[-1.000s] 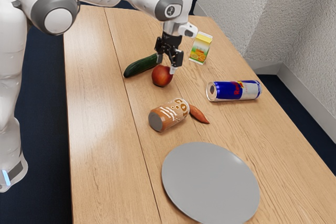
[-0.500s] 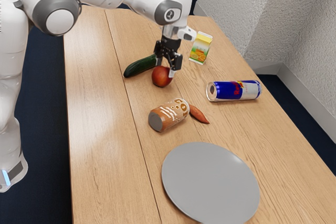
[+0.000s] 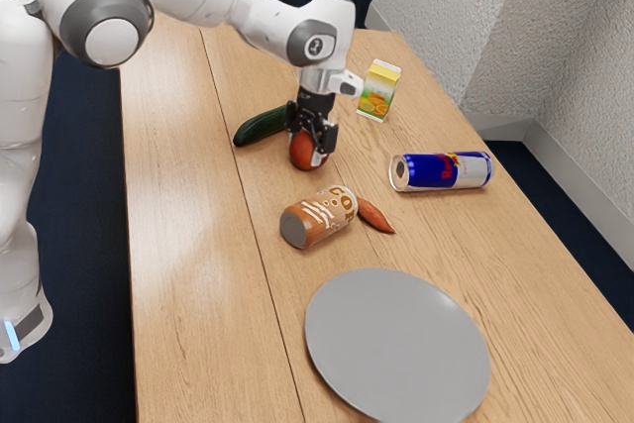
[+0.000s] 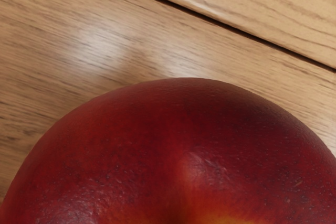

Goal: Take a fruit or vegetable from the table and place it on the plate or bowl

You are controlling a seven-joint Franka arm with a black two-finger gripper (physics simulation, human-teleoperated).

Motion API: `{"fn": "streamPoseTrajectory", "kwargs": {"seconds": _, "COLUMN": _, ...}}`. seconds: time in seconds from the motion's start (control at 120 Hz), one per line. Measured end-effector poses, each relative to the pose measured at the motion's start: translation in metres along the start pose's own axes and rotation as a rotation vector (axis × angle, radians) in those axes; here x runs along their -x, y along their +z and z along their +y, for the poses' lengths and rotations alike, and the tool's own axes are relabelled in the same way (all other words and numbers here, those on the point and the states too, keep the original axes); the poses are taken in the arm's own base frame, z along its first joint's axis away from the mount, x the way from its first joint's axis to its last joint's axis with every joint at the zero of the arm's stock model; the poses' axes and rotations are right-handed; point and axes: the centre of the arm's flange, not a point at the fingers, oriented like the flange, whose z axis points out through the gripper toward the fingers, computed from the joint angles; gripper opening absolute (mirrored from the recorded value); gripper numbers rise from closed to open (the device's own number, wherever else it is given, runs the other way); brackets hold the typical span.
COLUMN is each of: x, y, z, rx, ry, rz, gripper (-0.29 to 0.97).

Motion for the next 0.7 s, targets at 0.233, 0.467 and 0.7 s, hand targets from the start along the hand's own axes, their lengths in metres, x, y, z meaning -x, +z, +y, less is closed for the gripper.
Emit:
{"fn": "streamPoseTrajectory", "kwargs": {"seconds": 0.233, "x": -0.002, "y": 0.002, "z": -0.002, "rx": -0.003, "ry": -0.016, "rz": 0.027, "gripper": 0.40}}
{"fn": "streamPoseTrajectory", "kwargs": {"seconds": 0.467, "x": -0.010, "y": -0.069, "z": 0.012, "rx": 0.003, "ry": 0.013, "rz": 0.186, "gripper": 0.34}}
{"fn": "streamPoseTrajectory", "kwargs": {"seconds": 0.7, "x": -0.007, "y": -0.158, "z": 0.129, "rx": 0.047, "ry": 0.217, "rz": 0.372, "gripper": 0.32}}
